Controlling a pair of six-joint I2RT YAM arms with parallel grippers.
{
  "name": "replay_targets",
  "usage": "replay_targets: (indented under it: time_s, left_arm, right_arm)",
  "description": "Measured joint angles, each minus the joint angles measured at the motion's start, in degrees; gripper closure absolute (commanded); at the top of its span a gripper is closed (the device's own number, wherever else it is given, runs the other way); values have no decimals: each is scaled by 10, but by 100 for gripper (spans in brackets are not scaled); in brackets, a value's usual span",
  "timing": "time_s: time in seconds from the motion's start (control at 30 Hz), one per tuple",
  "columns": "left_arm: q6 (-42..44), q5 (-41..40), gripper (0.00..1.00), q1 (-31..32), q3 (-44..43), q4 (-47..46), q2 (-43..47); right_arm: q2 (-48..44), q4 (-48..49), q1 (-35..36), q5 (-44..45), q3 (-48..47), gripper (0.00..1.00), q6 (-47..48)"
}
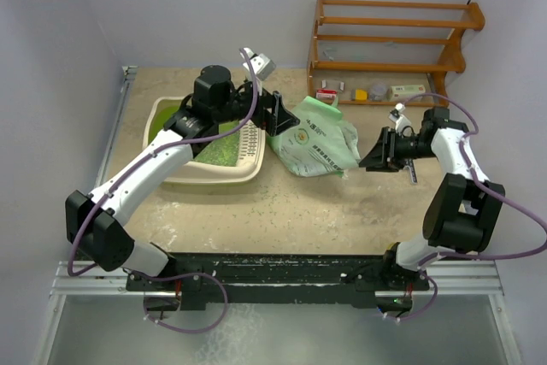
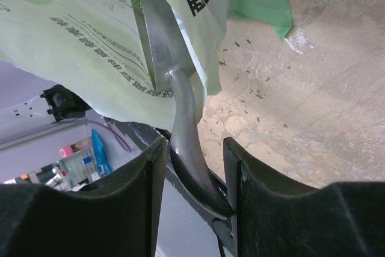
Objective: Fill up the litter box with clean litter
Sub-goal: Pick up the spatula from the cat litter bag.
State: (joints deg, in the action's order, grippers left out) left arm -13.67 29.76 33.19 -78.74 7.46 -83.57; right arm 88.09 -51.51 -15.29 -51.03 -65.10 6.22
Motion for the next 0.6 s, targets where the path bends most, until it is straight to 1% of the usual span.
replay_targets:
  time_s: [0.2, 0.27, 0.33, 0.47, 0.53, 0.6]
  left_arm:
    - [0, -3, 13, 0, 0, -1, 4]
    - [-1, -2, 13, 0, 0, -1, 4]
    - [-2, -2, 13, 0, 2, -2, 5]
    - [-3, -2, 13, 2, 7, -5, 5]
    - [-4, -2, 13, 3, 8, -5, 5]
    - [-5, -2, 13, 3, 8, -7, 5]
  right_arm:
    - [16, -25, -5, -14, 0, 63, 17]
    - [16, -26, -5, -16, 0, 73, 19]
    - [16, -31, -5, -32, -1, 86, 20]
    - [15, -43, 1, -90, -19, 95, 17]
    - [14, -41, 3, -86, -26, 99, 14]
    - [14, -37, 2, -82, -28, 100, 10]
